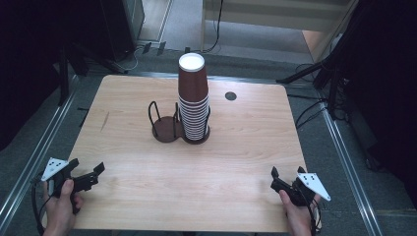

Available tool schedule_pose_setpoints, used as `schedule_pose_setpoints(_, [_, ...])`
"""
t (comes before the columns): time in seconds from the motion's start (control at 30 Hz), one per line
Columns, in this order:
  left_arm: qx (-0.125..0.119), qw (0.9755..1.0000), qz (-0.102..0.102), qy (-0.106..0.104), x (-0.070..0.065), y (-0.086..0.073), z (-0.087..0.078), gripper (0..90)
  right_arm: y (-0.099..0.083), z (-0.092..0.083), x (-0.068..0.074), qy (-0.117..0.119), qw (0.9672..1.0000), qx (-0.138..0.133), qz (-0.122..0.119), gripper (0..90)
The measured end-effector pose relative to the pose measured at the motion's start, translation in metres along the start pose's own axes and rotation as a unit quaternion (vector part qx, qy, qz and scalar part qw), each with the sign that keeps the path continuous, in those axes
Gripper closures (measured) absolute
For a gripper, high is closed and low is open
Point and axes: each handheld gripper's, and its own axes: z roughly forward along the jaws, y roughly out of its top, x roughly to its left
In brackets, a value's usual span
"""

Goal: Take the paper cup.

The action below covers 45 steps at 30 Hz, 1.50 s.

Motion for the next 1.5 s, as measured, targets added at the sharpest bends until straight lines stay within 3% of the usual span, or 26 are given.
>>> schedule_pose_setpoints(0.13, [0.003,1.0000,0.006,0.002,-0.002,0.000,0.002,2.1,0.000,-0.001,0.001,0.000,1.0000,-0.005,-0.006,6.9])
schedule_pose_setpoints(0.37, [0.000,0.9998,0.020,0.003,-0.005,-0.001,0.002,2.1,0.003,-0.001,-0.001,0.004,1.0000,-0.003,0.006,7.2])
schedule_pose_setpoints(0.53, [0.002,0.9996,0.028,0.007,-0.007,-0.002,0.003,2.1,0.012,-0.003,0.002,0.003,0.9999,-0.010,0.009,12.1])
schedule_pose_setpoints(0.73, [0.003,0.9997,0.022,0.013,-0.006,-0.002,0.003,2.1,0.032,-0.010,0.015,0.016,0.9997,-0.019,0.004,8.9])
schedule_pose_setpoints(0.83, [0.005,0.9995,0.026,0.017,-0.008,-0.002,0.004,2.1,0.037,-0.011,0.019,0.018,0.9996,-0.020,-0.002,8.1])
schedule_pose_setpoints(0.87, [0.010,0.9993,0.030,0.021,-0.009,-0.002,0.004,2.1,0.041,-0.010,0.023,0.027,0.9993,-0.022,-0.015,8.1])
schedule_pose_setpoints(0.93, [0.012,0.9990,0.036,0.024,-0.010,-0.002,0.005,2.1,0.044,-0.011,0.027,0.037,0.9989,-0.024,-0.017,11.8])
schedule_pose_setpoints(1.4, [0.014,0.9989,0.031,0.032,-0.010,-0.001,0.007,2.2,0.073,0.003,0.063,0.043,0.9977,-0.047,-0.024,7.2])
schedule_pose_setpoints(1.5, [0.016,0.9983,0.033,0.046,-0.010,-0.001,0.007,7.2,0.082,0.007,0.073,0.043,0.9977,-0.047,-0.022,4.7])
